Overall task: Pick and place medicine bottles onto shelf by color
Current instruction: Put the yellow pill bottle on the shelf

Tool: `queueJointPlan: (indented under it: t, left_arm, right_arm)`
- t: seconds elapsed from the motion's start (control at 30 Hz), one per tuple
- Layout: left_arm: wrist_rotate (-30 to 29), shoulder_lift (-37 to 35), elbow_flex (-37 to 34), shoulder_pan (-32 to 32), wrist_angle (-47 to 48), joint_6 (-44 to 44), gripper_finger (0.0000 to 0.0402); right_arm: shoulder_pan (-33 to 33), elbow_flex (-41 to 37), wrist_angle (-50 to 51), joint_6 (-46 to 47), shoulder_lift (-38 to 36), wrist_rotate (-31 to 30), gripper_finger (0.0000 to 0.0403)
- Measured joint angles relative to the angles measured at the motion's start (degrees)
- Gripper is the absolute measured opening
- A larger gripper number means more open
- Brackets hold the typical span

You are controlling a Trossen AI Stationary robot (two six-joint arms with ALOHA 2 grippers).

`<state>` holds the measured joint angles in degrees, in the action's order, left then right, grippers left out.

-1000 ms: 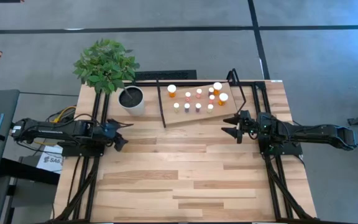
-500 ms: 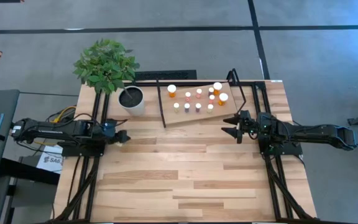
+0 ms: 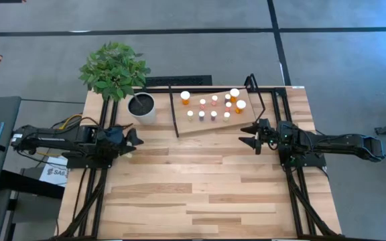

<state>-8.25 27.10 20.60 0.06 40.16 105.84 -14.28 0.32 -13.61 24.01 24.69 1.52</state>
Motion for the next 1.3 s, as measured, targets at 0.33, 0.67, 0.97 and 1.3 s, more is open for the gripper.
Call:
queueJointPlan:
  t: [0.33,0.67,0.97,1.3]
  left_arm:
    - [0.21,18.35,14.11,-0.01,13.88,13.44,0.0267]
    - [9.80,31.12,21.39,0.02,25.04,40.69,0.0267]
    - [11.14,38.26,21.40,-0.01,28.04,56.77,0.0267]
    - [9.47,45.11,21.36,0.04,31.76,60.00,0.0267]
  right_arm:
    - [0.01,0.00,-0.01,0.00,0.00,-0.02,0.0301]
    - [0.00,-0.01,-0.02,0.00,0.00,-0.02,0.0301]
    - [0.00,0.00,-0.02,0.00,0.00,-0.02,0.0301]
    - [0.01,0.00,-0.02,0.00,0.00,-0.03,0.0301]
